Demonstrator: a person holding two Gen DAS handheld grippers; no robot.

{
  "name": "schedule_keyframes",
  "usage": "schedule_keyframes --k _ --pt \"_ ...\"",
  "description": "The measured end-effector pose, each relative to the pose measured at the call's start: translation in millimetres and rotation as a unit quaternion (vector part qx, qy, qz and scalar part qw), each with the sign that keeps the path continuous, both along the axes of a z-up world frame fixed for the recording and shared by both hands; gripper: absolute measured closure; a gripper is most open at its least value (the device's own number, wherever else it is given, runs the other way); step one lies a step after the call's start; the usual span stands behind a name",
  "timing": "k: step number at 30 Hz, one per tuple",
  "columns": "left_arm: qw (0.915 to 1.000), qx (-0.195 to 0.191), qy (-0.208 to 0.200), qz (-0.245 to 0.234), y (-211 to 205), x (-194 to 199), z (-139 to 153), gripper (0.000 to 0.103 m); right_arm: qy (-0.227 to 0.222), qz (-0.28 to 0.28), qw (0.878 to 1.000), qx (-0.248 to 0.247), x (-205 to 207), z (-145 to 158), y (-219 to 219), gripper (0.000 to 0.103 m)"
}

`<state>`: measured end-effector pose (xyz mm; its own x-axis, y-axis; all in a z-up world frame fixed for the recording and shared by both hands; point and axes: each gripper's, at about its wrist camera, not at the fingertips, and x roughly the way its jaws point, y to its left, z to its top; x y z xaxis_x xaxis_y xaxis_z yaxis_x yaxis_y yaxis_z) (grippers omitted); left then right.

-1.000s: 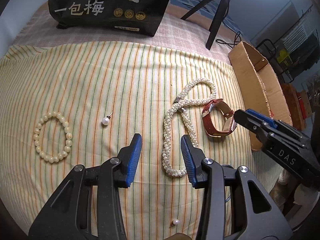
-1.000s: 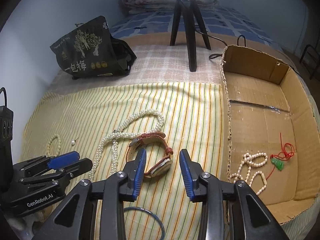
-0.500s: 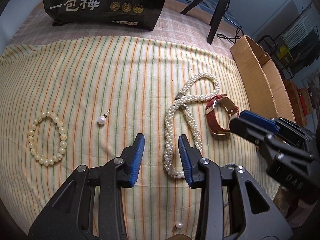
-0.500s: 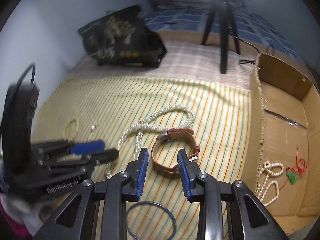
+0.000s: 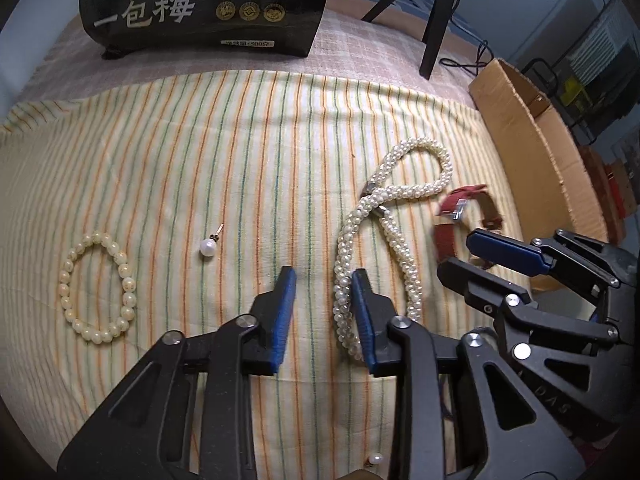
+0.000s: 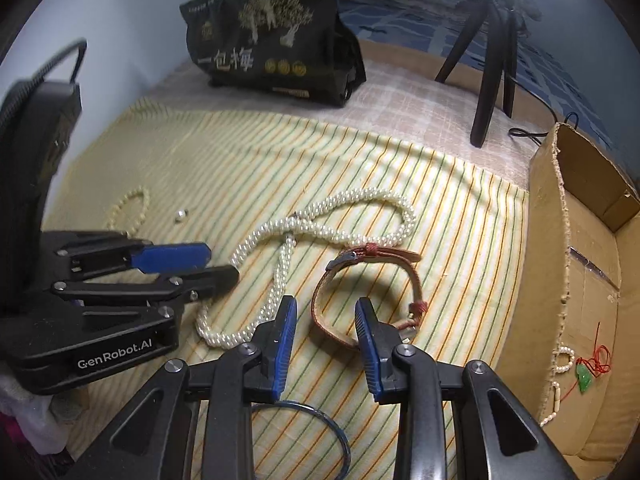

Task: Organize jewelry
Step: 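Close the left tool on the long pearl necklace while the right grips the brown watch strap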

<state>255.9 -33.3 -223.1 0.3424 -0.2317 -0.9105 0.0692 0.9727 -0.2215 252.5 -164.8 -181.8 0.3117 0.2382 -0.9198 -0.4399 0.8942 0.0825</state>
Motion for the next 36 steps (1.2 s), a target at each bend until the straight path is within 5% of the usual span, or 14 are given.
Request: schedule_keyframes --k 5,10,14,20,26,36 --pt "0.9999 0.013 0.001 0.01 6 1 -1 0.095 0.01 -0.007 1.0 -0.026 -2 -12 -3 0.074" --pt "0.9997 0.02 -0.01 0.006 8 0 -2 0.095 0.005 -0.01 1.0 -0.025 -5 -16 -4 0.074" --pt "0.999 0.038 -0.023 0.004 2 -4 -1 0.096 0.003 -0.022 1.0 -0.022 -5 -19 -4 0.09" --pt "0.9973 -0.05 -0.015 0.051 28 -1 15 0.097 0.004 -0.045 0.999 0.006 -5 -9 -12 0.096" --pt "0.9927 -0.096 -0.022 0.07 43 -4 28 0.097 0.0 -0.059 0.998 0.026 -7 3 -21 0.096" --pt "0.9883 -0.128 0.009 0.082 37 -4 14 0.097 -0.007 -0.063 0.997 0.036 -7 12 -21 0.096"
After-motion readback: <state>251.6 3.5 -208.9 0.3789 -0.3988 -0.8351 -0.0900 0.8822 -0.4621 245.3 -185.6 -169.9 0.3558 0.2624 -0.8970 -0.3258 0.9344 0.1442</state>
